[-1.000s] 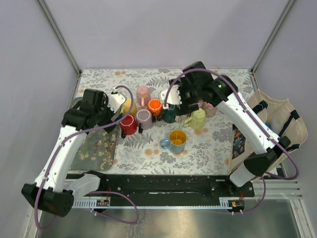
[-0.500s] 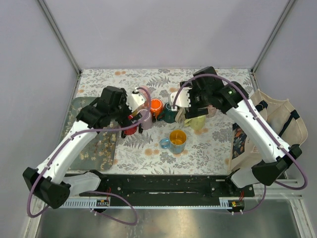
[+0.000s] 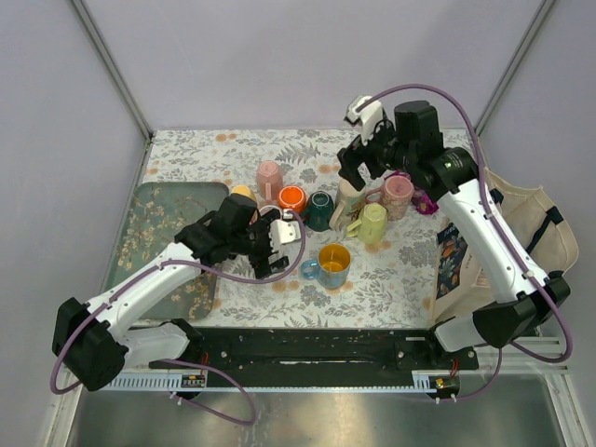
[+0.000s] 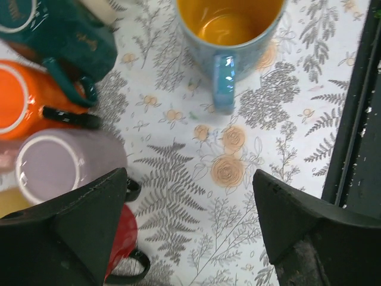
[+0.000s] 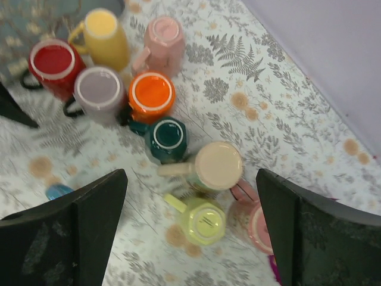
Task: Turn the mug right side up
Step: Move the cup to the tray.
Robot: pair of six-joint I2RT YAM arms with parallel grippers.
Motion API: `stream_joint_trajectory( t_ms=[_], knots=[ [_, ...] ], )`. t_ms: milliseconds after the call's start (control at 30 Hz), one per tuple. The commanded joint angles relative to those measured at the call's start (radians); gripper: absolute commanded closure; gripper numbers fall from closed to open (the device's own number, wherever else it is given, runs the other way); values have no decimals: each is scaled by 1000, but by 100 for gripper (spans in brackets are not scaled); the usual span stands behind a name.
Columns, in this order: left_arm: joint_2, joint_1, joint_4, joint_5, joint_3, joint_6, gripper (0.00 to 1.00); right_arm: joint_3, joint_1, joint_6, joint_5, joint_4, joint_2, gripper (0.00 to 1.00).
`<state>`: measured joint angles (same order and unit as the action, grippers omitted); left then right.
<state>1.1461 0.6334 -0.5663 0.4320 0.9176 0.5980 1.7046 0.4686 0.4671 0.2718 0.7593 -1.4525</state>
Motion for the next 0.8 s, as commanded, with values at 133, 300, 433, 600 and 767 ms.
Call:
stream_joint_trajectory(
  t_ms=[133,300,433,600,767],
  knots=[
    [-39,-21,126,74,-75,118,10,173,-93,-601,-52,-250,43,1],
    [-69,-21,66,51,-79,99,10,438,-156,-899,-170,-220,-51,1],
    [-94,12,-6,42,-66,71,10,648,-189,-1057,-243,-152,-112,1],
    [-115,71,-87,36,-40,45,10,779,-252,-1273,-243,-155,-131,1],
    [-80,146,-89,-15,0,-16,10,839,-320,-1462,-152,-159,-128,1]
  ],
)
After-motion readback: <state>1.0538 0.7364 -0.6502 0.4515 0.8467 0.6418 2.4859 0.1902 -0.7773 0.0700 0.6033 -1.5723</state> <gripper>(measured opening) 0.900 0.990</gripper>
